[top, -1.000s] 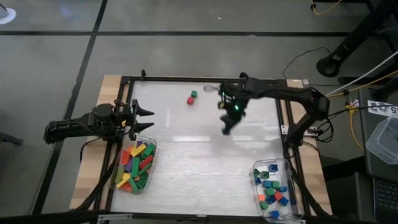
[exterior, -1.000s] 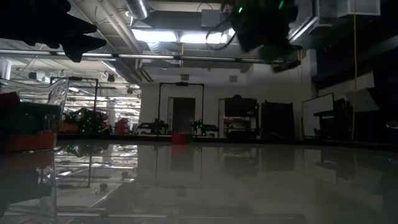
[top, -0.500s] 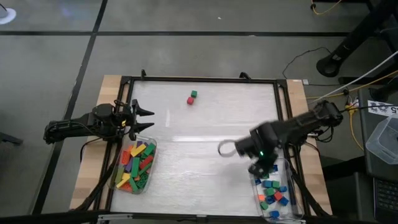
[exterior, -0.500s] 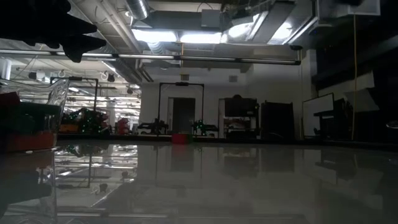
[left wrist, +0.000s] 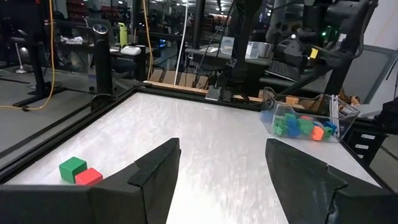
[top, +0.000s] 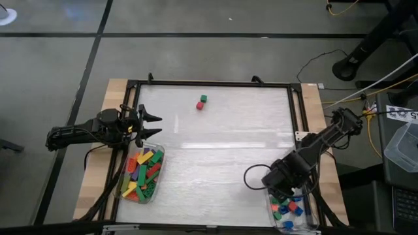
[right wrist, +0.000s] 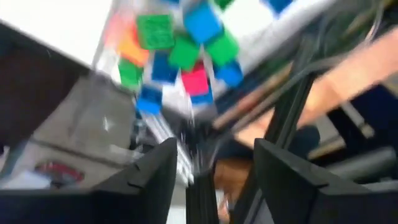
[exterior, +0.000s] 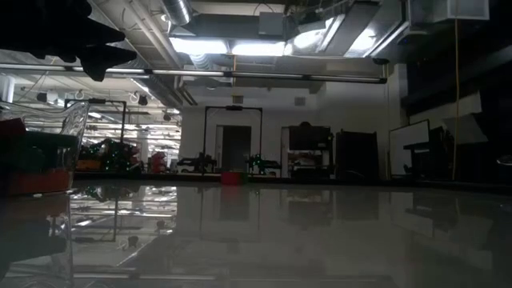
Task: Sort blocks by size
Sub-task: Put the small green game piece into the right transparent bin, then put the small green wooden block into the right transparent bin
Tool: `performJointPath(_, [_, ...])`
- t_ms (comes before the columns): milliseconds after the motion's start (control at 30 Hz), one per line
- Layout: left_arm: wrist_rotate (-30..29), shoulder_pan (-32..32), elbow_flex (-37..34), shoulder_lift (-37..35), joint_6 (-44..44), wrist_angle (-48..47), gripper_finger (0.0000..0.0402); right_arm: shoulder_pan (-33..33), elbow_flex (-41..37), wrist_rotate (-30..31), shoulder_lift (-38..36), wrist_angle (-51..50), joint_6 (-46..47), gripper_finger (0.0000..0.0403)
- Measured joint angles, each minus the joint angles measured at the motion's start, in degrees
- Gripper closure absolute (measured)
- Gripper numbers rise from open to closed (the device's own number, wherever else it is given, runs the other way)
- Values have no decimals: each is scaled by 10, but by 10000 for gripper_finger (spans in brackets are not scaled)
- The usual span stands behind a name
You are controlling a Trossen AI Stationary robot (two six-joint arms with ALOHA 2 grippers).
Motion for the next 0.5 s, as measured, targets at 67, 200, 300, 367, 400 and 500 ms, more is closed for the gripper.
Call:
performJointPath(67, [0, 0, 0, 0, -1, 0, 176, -5, 0, 55, 0, 13, -1, 188])
performJointPath(200, [0, 0, 0, 0, -1, 0, 176, -40, 0, 227, 0, 65, -53, 190])
performJointPath(300, [0, 0, 0, 0, -1, 0, 176, -84, 0, 375, 0, 129, -138, 191])
performJointPath(367, [0, 0, 0, 0, -1, 0, 176, -119, 0, 475, 2, 185, -209, 191])
performJointPath(400, [0, 0, 0, 0, -1, 0, 176, -139, 0, 521, 5, 217, -251, 191])
performJointPath(500, [0, 0, 0, 0, -1, 0, 176, -205, 0, 593, 20, 333, -399, 191])
